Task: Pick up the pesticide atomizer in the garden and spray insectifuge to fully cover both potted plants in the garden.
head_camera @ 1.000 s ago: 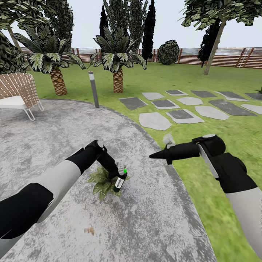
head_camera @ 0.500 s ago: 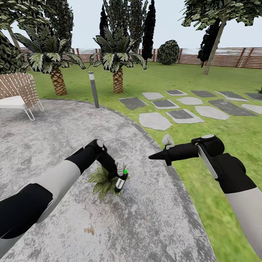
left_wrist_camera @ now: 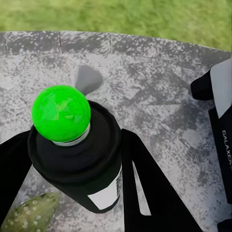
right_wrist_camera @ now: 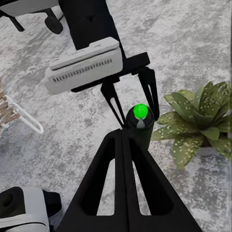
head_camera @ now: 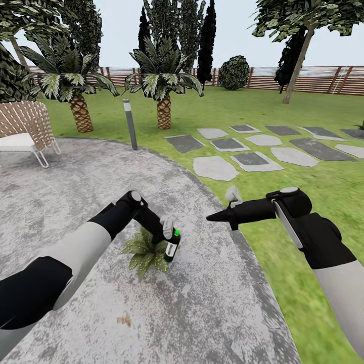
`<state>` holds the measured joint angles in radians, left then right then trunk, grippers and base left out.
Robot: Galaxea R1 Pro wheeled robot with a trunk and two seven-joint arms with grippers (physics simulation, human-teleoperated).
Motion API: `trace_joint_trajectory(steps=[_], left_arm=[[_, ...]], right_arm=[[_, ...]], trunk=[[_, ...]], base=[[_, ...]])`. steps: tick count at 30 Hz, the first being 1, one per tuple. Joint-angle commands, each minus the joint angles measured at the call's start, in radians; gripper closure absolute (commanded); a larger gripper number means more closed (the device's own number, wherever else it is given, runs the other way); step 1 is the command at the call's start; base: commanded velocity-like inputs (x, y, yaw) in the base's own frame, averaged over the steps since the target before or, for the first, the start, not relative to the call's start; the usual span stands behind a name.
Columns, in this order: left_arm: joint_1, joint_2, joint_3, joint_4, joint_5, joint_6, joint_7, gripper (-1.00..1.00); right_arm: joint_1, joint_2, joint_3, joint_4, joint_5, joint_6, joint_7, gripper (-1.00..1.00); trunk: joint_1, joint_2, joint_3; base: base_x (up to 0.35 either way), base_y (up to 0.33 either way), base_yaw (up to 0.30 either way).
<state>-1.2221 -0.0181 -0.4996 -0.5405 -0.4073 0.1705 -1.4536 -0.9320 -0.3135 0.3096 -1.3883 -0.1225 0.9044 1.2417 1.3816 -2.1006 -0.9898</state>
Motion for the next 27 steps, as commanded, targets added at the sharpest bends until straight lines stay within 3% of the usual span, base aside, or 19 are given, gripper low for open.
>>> trace_joint_trajectory(steps=[1,12,17,21,27], left_arm=[[-0.001,-0.001,0.005,-0.001,-0.004,0.011,-0.005,1.0],[0.003,-0.005,0.01,-0.003,-0.001,-0.021,-0.005,1.0],[0.004,-0.024,0.01,-0.004,-0.002,-0.025,-0.005,1.0],[0.004,-0.025,0.012,-0.004,-0.001,-0.042,-0.016,1.0],[0.007,-0.025,0.06,-0.004,-0.001,-0.07,-0.053,1.0]], right_arm=[[-0.001,-0.001,0.002,0.0,-0.006,-0.014,-0.002,1.0],[-0.002,-0.002,0.001,0.0,-0.006,-0.039,-0.001,1.0],[-0.001,-0.006,0.001,0.0,-0.006,-0.04,-0.001,1.0],[-0.001,-0.006,0.001,0.0,-0.006,-0.041,-0.001,1.0],[-0.001,-0.006,0.002,0.0,-0.006,-0.041,-0.002,1.0]], trunk=[[0.0,0.0,-0.001],[0.0,0.0,-0.001],[0.0,0.0,-0.001],[0.0,0.0,-0.001],[0.0,0.0,-0.001]], base=[[0.0,0.0,0.0],[0.0,0.0,0.0],[0.0,0.0,0.0],[0.0,0.0,0.0],[0.0,0.0,0.0]])
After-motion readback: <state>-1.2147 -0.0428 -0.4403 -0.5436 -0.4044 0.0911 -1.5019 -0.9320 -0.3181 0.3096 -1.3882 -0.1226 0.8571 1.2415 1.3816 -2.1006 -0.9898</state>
